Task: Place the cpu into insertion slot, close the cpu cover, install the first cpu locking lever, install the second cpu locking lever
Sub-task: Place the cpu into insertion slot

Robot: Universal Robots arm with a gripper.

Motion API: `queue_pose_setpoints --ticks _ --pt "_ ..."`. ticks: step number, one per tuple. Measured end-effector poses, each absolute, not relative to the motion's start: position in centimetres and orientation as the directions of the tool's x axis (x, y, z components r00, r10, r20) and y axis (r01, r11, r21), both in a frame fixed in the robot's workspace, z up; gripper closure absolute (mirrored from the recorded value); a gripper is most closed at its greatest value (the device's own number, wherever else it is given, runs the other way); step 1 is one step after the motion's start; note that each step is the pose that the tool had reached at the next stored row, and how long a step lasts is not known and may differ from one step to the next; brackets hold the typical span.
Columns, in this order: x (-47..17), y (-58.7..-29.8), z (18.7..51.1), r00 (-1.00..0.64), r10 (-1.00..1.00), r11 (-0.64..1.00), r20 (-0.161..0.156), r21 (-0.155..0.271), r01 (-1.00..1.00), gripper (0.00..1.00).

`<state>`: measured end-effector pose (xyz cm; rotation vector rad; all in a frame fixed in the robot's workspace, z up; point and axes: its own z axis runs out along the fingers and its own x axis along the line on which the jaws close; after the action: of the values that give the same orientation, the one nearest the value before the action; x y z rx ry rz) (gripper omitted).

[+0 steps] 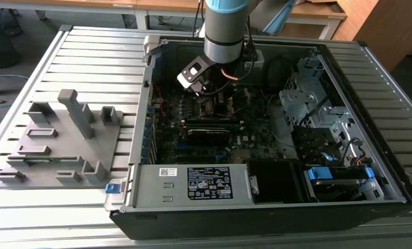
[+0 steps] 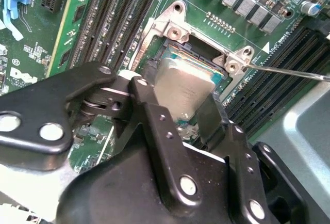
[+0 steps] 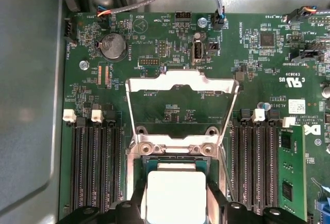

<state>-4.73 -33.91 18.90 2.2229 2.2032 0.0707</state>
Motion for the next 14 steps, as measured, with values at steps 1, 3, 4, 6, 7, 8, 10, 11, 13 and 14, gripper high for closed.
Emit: queue_pose_setpoints --ticks 1,3,4,6,7,8,10,11,13,14 --pt "-4.7 -33.9 18.9 0.008 1.000 -0.009 0.024 0.040 0.999 0.45" --pt "-4.7 -33.9 18.9 0.008 1.000 -0.009 0.024 0.039 0.999 0.41" --pt "-4.7 -33.9 18.9 0.009 1.000 -0.009 0.023 0.039 0.999 0.41" --pt "-4.7 -33.9 19.1 0.008 1.000 -0.009 0.024 0.039 0.999 0.41" --pt "-4.7 -33.9 19.3 0.009 1.000 -0.009 0.023 0.039 0.999 0.41" --pt "-4.7 -33.9 19.5 0.009 1.000 -0.009 0.023 0.039 0.999 0.41" --pt "-4.7 -33.9 20.1 0.009 1.000 -0.009 0.023 0.039 0.999 0.41" --pt "-4.7 -33.9 20.4 0.009 1.000 -0.009 0.023 0.039 0.999 0.41" --pt "-4.7 -33.9 21.0 0.009 1.000 -0.009 0.023 0.039 0.999 0.41" --pt "-4.7 -33.9 21.3 0.009 1.000 -0.009 0.023 0.039 0.999 0.41"
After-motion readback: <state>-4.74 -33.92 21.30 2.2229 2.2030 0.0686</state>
